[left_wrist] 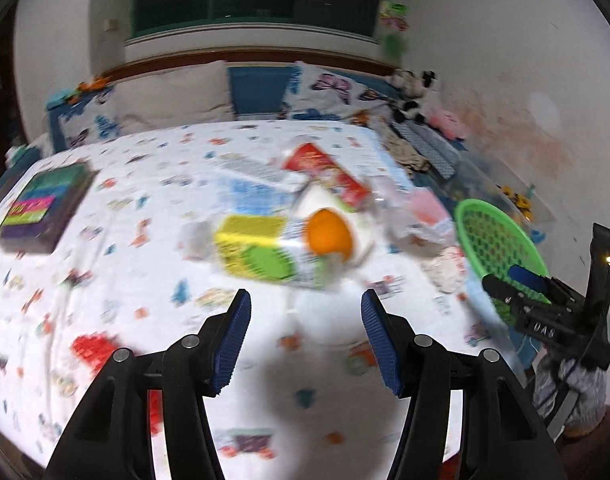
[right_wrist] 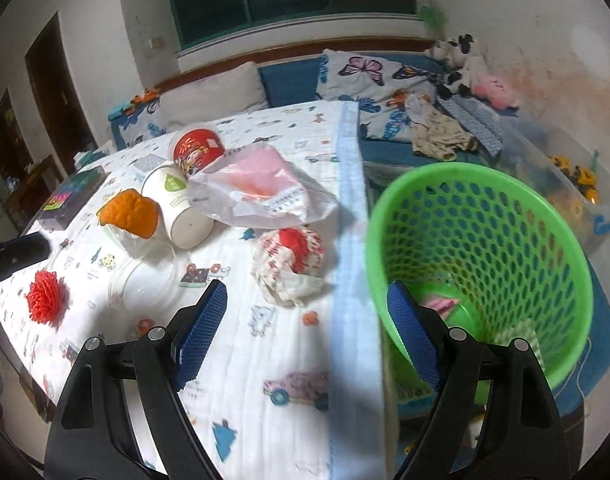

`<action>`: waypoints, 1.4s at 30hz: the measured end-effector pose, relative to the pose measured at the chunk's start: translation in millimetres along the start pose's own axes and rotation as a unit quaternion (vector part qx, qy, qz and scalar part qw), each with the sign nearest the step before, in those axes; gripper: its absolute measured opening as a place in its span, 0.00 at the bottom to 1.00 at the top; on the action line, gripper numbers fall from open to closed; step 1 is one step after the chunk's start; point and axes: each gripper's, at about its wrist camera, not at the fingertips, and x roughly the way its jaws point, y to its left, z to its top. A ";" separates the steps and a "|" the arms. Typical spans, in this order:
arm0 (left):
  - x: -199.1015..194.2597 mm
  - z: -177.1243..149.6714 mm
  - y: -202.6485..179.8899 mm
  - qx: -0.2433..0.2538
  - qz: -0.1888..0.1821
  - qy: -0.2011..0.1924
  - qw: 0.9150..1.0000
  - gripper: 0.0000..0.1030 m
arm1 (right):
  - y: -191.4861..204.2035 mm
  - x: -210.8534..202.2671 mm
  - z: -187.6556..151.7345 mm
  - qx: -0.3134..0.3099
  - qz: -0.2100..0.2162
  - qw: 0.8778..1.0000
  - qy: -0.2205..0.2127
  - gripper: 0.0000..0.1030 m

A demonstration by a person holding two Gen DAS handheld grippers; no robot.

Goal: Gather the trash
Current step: 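Grasp the red mesh net with the left gripper while the right gripper grasps the crumpled paper wrapper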

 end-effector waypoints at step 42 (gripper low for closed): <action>25.4 -65.9 124.8 -0.129 0.076 0.060 0.987 0.32 | 10.0 69.6 7.1 0.001 0.005 0.999 0.049 0.54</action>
